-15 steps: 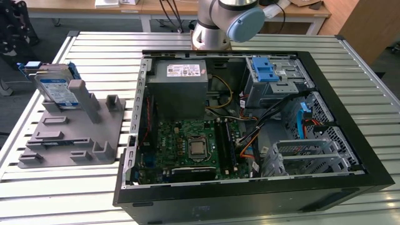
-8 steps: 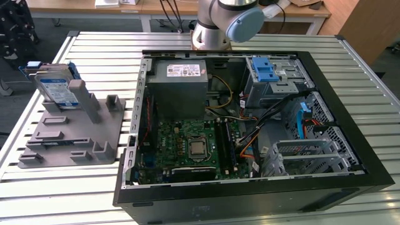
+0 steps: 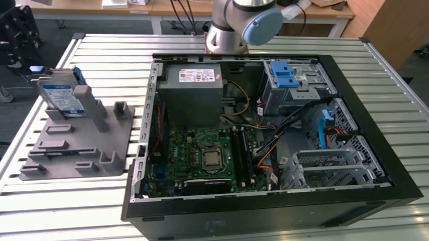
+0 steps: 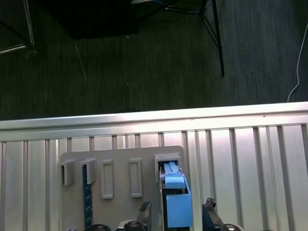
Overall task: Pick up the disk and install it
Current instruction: 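Pick up the disk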
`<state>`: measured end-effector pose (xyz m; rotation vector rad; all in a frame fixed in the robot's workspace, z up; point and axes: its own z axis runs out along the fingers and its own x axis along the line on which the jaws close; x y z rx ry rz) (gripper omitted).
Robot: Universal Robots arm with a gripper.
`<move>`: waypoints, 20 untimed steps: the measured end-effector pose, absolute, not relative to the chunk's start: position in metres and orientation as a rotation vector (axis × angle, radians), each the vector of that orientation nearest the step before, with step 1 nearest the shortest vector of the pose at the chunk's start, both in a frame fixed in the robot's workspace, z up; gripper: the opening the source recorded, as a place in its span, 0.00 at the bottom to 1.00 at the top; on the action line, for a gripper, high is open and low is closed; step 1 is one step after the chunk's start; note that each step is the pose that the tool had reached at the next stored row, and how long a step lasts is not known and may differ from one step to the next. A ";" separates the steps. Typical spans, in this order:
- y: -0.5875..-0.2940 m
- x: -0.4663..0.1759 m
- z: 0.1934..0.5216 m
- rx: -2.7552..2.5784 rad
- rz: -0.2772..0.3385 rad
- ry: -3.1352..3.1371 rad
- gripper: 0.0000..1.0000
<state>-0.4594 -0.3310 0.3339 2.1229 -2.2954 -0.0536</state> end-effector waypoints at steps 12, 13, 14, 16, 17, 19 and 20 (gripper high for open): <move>-0.331 -0.462 0.313 2.144 -0.050 -2.278 0.53; -0.331 -0.462 0.311 2.145 -0.050 -2.277 0.53; -0.331 -0.463 0.309 2.146 -0.050 -2.277 0.53; -0.331 -0.463 0.305 2.147 -0.050 -2.276 0.53; -0.331 -0.463 0.303 2.147 -0.050 -2.276 0.53; -0.331 -0.464 0.300 2.147 -0.050 -2.275 0.53; -0.331 -0.464 0.299 2.148 -0.049 -2.276 0.53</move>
